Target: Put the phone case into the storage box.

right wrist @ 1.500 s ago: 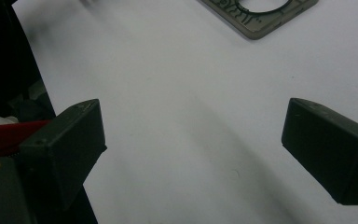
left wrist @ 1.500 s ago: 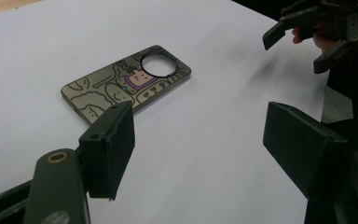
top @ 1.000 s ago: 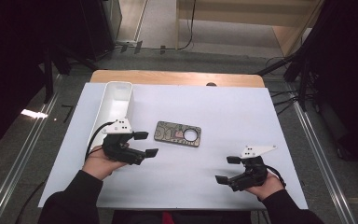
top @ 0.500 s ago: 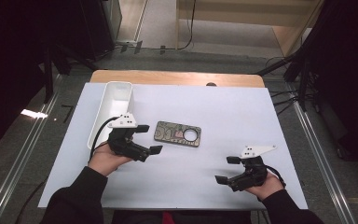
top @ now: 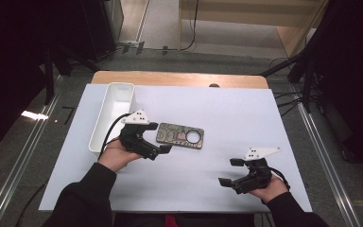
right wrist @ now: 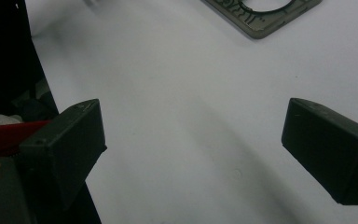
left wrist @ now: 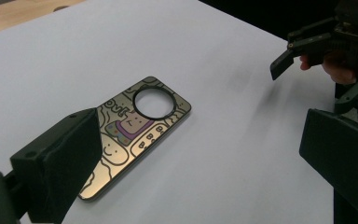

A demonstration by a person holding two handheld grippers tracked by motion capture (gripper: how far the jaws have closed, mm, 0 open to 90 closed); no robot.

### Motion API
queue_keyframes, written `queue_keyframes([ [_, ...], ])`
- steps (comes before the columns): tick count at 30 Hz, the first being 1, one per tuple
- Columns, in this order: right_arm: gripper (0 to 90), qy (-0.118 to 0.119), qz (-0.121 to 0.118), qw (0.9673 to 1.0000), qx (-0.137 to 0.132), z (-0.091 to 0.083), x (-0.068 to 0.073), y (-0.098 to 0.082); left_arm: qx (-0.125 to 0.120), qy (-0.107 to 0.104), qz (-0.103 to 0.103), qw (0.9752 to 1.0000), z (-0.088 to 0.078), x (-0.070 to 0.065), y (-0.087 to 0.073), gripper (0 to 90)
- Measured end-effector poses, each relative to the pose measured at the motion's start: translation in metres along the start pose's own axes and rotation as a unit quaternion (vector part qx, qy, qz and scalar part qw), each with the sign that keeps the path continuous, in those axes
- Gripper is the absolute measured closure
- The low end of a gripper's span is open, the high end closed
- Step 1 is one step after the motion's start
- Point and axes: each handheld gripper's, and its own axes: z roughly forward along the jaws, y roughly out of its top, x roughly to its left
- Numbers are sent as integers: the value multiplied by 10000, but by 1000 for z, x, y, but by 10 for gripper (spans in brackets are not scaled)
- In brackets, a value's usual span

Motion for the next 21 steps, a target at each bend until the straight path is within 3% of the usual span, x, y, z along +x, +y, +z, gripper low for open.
queue_keyframes([
  [9, 53, 16, -16, 10000, -7, 1, 0, 0, 19, -30, 4, 10000, 10, 8, 4, 0],
  [13, 53, 17, -10, 10000, -8, 0, 0, 0, -5, -60, -98, 9999, 15, 13, 3, 23],
  [21, 53, 33, -19, 10000, -2, 1, 0, 0, -44, -45, -54, 10000, 23, 17, 9, 24],
])
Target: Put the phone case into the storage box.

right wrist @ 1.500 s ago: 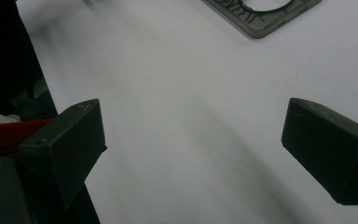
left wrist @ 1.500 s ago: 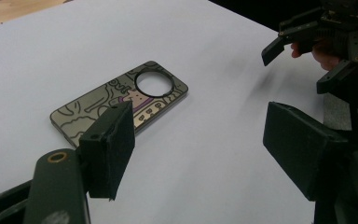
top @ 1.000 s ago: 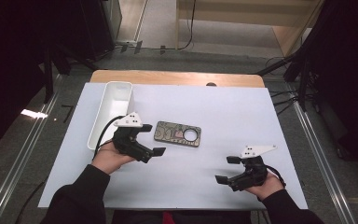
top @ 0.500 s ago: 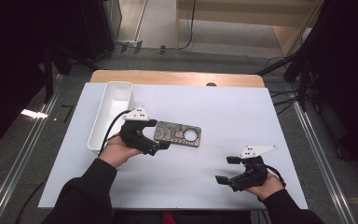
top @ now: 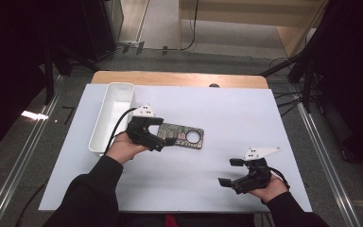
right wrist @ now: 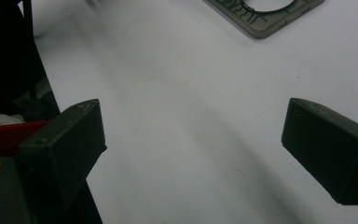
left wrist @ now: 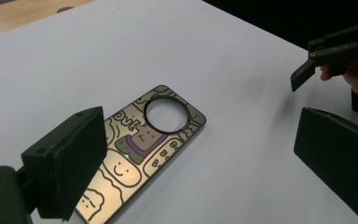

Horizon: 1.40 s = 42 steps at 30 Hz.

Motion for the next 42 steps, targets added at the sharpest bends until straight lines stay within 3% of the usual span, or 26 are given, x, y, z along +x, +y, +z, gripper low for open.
queue_keyframes([
  [4, 53, 9, -6, 10000, 4, 0, 0, 0, -17, -32, -14, 10000, 4, 2, 4, 24],
  [12, 53, 40, -10, 10000, 25, 0, 0, 0, 31, -5, 174, 9998, 11, 7, 10, 24],
  [20, 53, 76, 4, 10000, 52, 0, -1, -1, -56, -142, 320, 9994, 20, 13, 23, 25],
  [27, 53, 72, 0, 10000, 38, 0, -1, -1, 3, -103, 441, 9990, 36, 19, 30, 25],
  [32, 53, 84, -4, 10000, 43, -1, 0, -1, 200, -103, 588, 9980, 47, 22, 30, 24],
  [42, 54, 129, -30, 9999, 28, -2, 0, -1, 325, -501, 695, 9958, 64, 30, 35, 24],
])
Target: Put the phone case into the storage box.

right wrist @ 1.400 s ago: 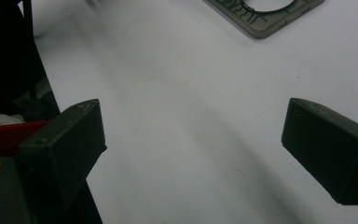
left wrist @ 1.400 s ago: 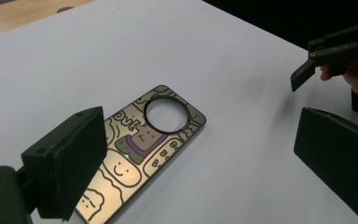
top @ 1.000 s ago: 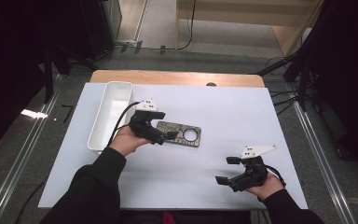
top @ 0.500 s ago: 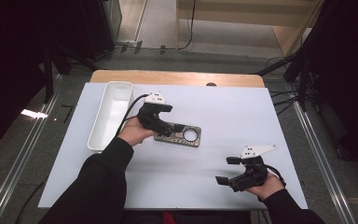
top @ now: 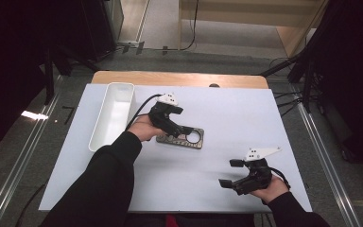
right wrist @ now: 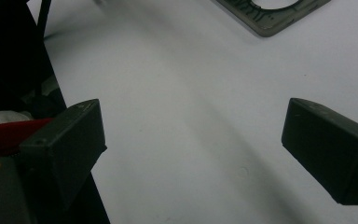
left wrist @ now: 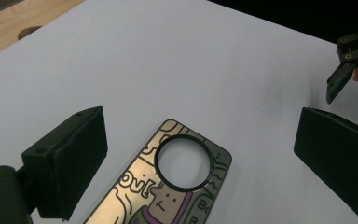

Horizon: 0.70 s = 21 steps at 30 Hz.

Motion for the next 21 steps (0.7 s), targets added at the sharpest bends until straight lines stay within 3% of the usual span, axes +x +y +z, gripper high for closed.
queue_keyframes([
  [1, 53, 7, 8, 10000, 13, 0, 0, 0, 47, -49, 86, 9999, 3, 4, 1, 24],
  [4, 53, 24, -7, 10000, 13, 0, 1, 0, 45, -203, -6, 9998, 6, 9, 3, 25],
  [9, 53, 33, -27, 10000, 19, 0, 1, 0, 132, -255, 78, 9996, 11, 13, 10, 25],
  [13, 53, 63, -28, 10000, -8, 0, 2, 0, 186, -452, 147, 9987, 16, 18, 14, 40],
  [17, 53, 77, -20, 10000, -9, -1, 2, -1, 386, -462, 388, 9974, 20, 24, 14, 40],
  [21, 53, 92, -5, 10000, -14, -2, 2, -1, 436, -424, 440, 9972, 21, 31, 13, 40],
])
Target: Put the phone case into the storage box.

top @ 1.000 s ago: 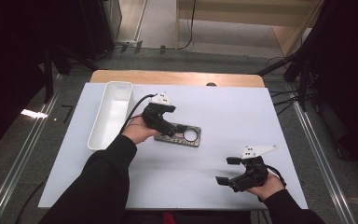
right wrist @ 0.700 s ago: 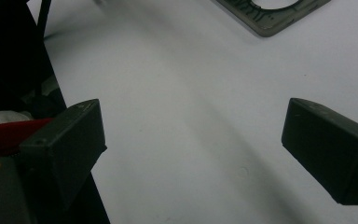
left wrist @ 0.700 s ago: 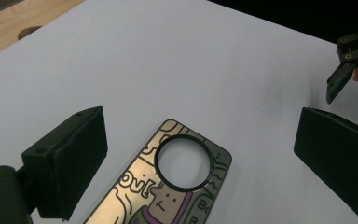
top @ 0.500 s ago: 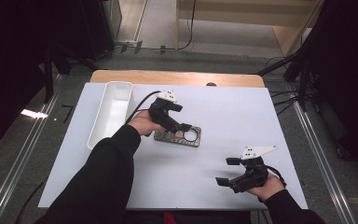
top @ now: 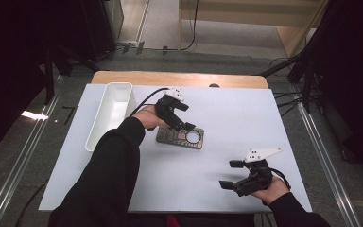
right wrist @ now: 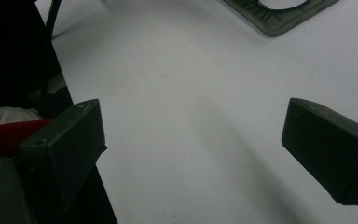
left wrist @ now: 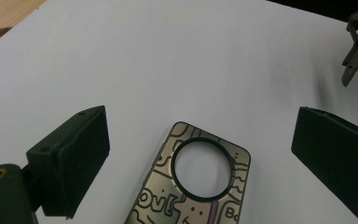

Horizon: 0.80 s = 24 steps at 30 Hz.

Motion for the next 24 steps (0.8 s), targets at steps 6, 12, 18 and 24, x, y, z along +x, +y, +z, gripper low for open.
queue_keyframes([
  [6, 53, 17, 13, 10000, -51, -1, -1, 0, 225, -72, 155, 9996, 5, 7, -6, 40],
  [12, 53, 16, 51, 10000, -67, -2, -3, -1, 411, -196, 392, 9982, 12, 8, -7, 39],
  [18, 53, 4, 65, 10000, -75, -3, -3, -2, 456, -240, 491, 9975, 14, 10, -8, 37],
  [24, 53, 19, 69, 10000, -70, -3, -4, -2, 465, -299, 604, 9966, 15, 9, -7, 36],
])
